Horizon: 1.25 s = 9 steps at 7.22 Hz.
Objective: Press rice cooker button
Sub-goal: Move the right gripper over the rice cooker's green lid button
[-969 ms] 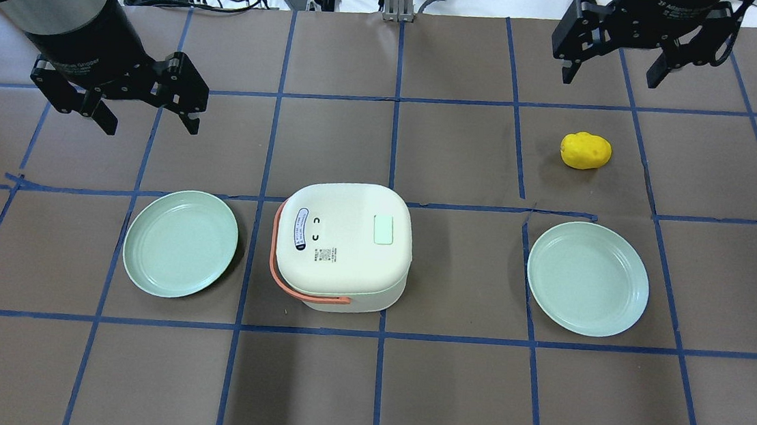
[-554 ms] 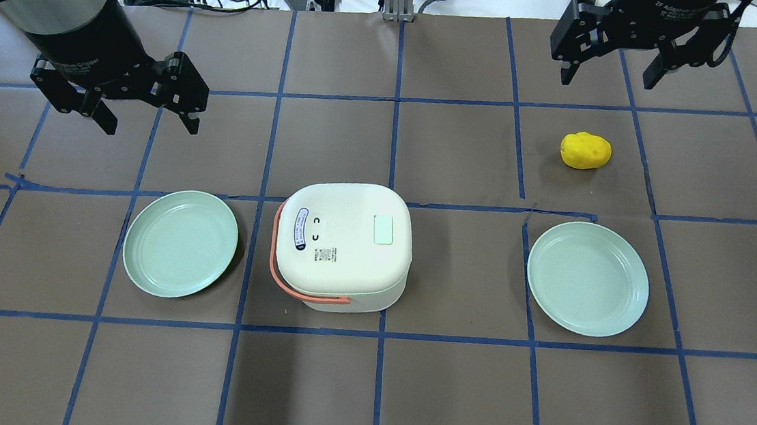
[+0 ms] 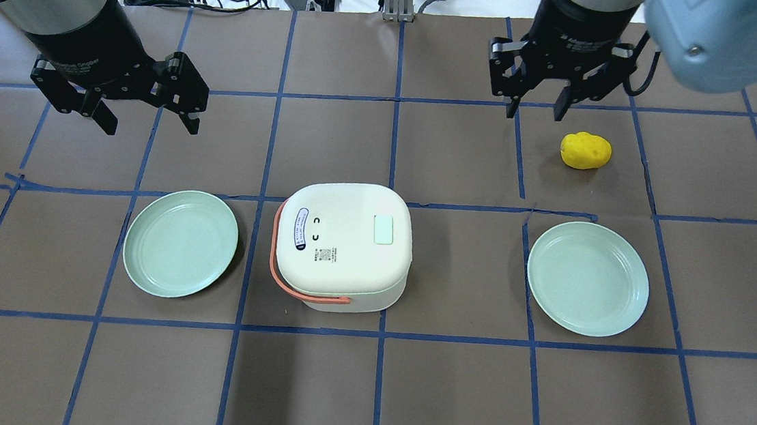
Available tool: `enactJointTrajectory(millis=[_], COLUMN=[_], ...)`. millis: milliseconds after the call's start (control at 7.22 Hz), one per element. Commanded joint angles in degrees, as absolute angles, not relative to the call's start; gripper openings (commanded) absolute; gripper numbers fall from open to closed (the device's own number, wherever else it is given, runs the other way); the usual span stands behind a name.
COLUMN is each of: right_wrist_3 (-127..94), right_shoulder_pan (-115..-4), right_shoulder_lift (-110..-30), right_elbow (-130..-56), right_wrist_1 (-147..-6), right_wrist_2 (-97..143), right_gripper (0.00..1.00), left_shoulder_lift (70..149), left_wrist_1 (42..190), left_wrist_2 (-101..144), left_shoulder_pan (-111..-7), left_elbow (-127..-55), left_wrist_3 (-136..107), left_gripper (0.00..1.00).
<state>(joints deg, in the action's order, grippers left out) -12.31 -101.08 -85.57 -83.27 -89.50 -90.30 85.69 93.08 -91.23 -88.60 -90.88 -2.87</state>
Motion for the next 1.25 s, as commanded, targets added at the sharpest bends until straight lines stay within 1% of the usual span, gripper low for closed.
enactJointTrajectory(millis=[0,415,554,1108], right_wrist_3=[-21.74,-30.27,-33.63,-33.4], right_shoulder_pan=[-108.43,-116.44,-117.24,-117.51], right_shoulder_lift=[-83.94,-82.27,-82.09,-81.57], right_elbow=[-86.99,-93.31,-95.34,-97.99], right_wrist_1=[-92.87,-100.16,-104.81,-108.62], right_wrist_2=[-90.35,-90.18,-90.35,-90.26], right_gripper=[0.0,0.0,0.0,0.0], left_shoulder_lift=[85.69,85.69,85.69,85.69], left_wrist_1=[93.08,93.08,93.08,93.08], left_wrist_2=[-91.23,-91.23,-91.23,-91.23], left_shoulder_pan=[-88.59,-88.59,-88.59,-88.59], left_elbow=[-90.88,-90.88,-90.88,-90.88], left_wrist_3=[-2.9,-2.81,-2.9,-2.9], left_gripper=[1.0,1.0,1.0,1.0])
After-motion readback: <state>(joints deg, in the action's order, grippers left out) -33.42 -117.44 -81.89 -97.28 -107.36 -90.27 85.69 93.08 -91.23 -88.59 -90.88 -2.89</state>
